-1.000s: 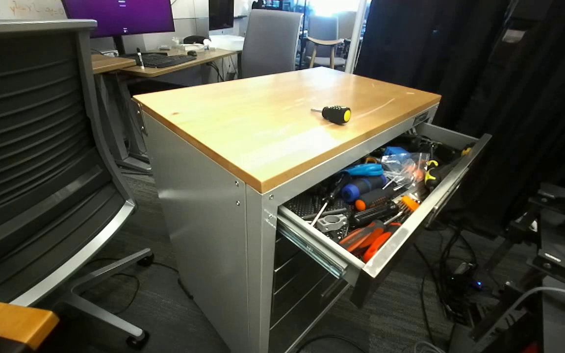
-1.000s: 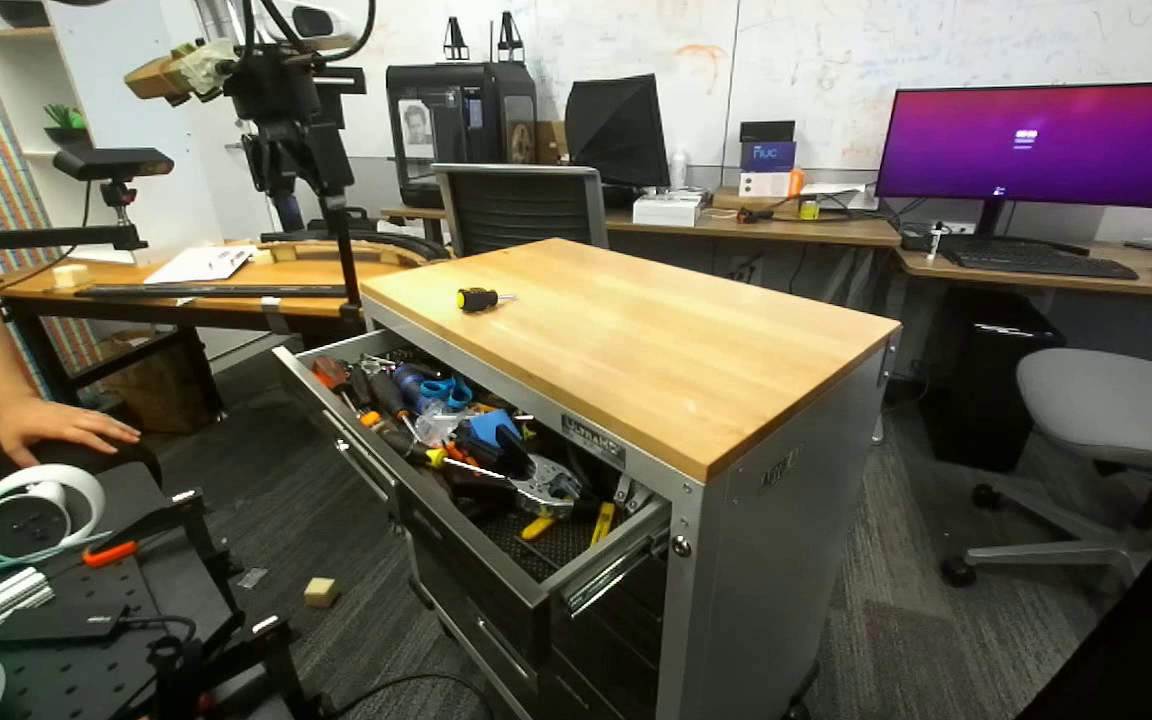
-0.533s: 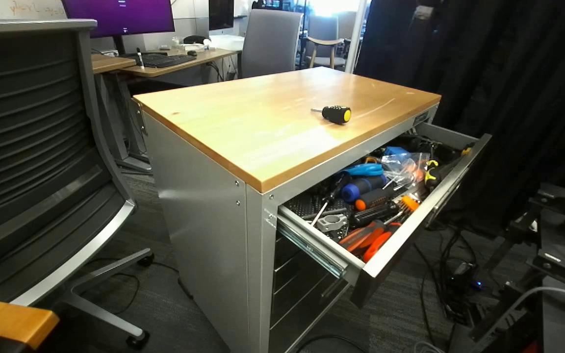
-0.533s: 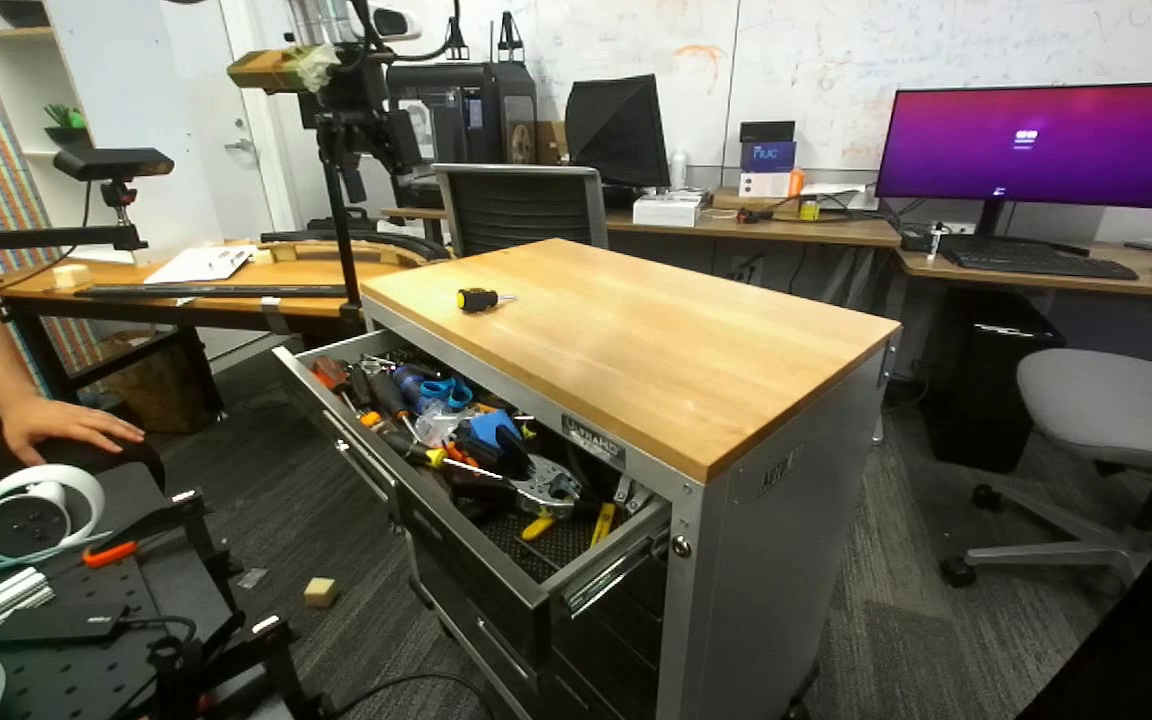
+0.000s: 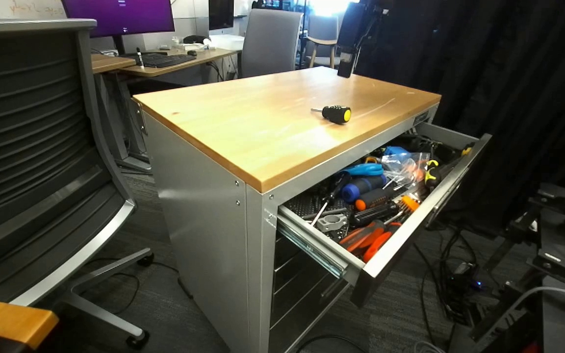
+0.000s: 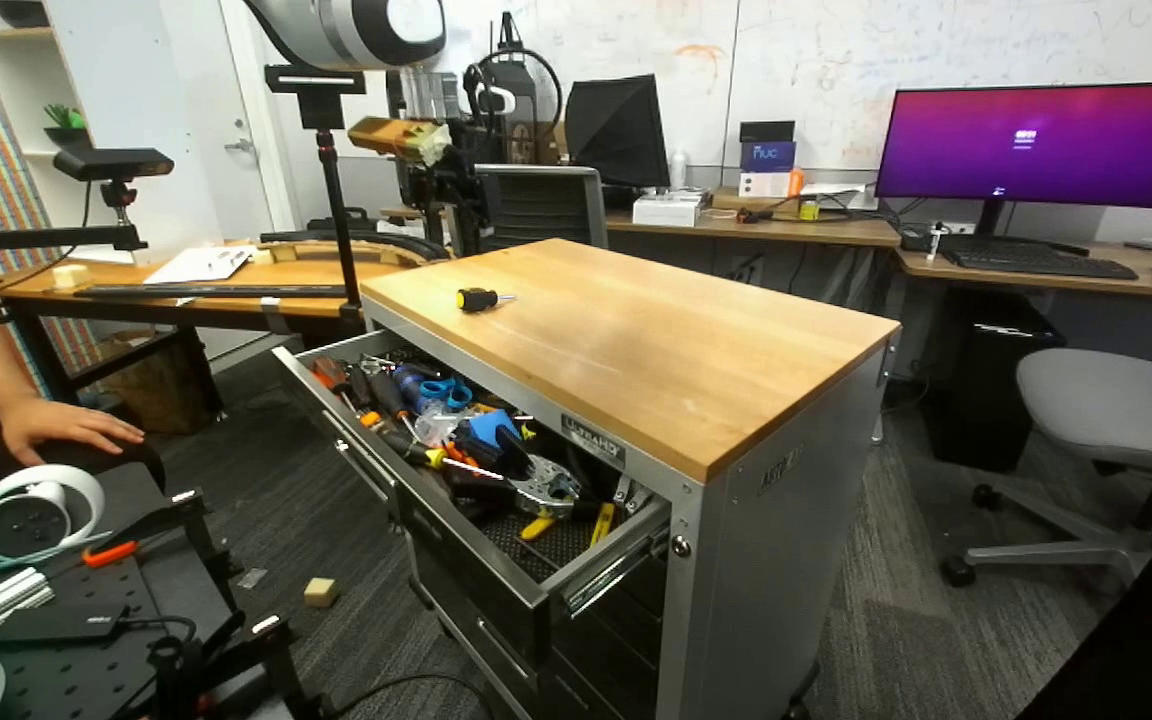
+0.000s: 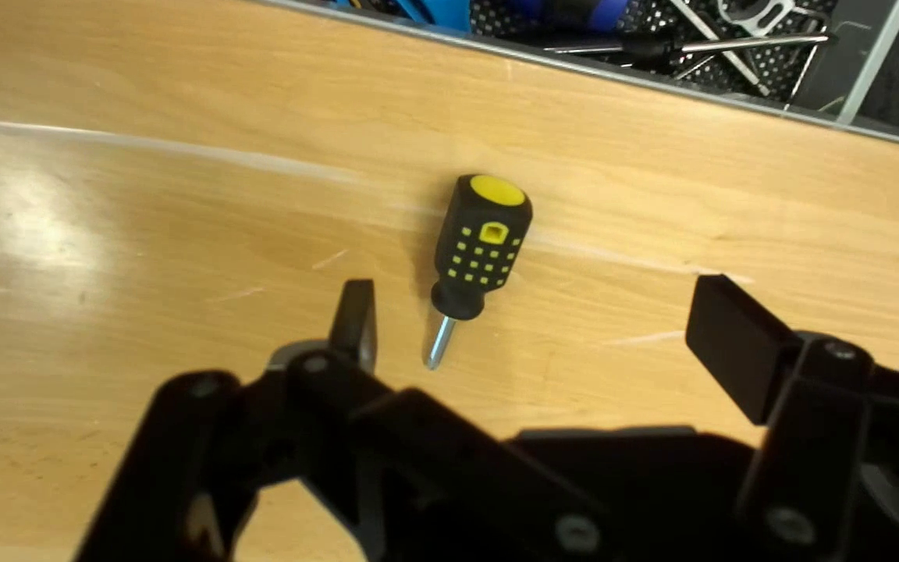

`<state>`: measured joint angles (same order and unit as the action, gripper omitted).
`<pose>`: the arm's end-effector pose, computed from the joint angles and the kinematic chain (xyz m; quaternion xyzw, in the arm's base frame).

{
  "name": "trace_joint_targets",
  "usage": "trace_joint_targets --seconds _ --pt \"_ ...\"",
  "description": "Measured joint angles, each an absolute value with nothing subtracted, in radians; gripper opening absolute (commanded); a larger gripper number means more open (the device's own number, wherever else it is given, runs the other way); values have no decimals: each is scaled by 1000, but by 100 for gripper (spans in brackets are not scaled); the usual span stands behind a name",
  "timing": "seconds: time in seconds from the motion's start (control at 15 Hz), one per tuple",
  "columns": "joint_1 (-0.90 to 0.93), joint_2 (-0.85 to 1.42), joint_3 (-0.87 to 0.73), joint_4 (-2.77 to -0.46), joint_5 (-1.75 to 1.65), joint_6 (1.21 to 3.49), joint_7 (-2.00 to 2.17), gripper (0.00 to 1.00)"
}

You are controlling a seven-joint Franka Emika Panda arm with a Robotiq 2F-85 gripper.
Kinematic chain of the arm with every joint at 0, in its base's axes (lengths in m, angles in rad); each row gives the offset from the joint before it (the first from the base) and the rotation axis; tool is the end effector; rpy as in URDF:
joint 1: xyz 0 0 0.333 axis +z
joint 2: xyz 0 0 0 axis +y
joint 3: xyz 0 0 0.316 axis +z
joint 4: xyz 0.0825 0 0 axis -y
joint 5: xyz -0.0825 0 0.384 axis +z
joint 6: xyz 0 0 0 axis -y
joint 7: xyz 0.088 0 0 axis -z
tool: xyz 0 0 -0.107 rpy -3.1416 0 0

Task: Put the screwdriver inside the open drawer and close the drawer

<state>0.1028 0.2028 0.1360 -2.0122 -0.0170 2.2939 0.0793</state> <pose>0.5809 0.1385 0.3626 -0.9957 -0.0830 -0.0388 0.0133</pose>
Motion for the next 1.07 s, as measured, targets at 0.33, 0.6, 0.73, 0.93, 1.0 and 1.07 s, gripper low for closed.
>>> trace_joint_targets --seconds 0.33,0.6,0.73,0.93,1.0,1.07 --pt "103 330 122 -1977 -13 2334 79 75" --pt "110 383 124 -1972 -13 2383 79 51" --pt "118 388 117 -1971 -33 2393 83 36" --pt "131 380 104 -1972 -70 2396 102 12" --pt "137 375 100 -1976 -80 2396 114 10" --pt "140 370 97 -1983 -84 2397 126 12"
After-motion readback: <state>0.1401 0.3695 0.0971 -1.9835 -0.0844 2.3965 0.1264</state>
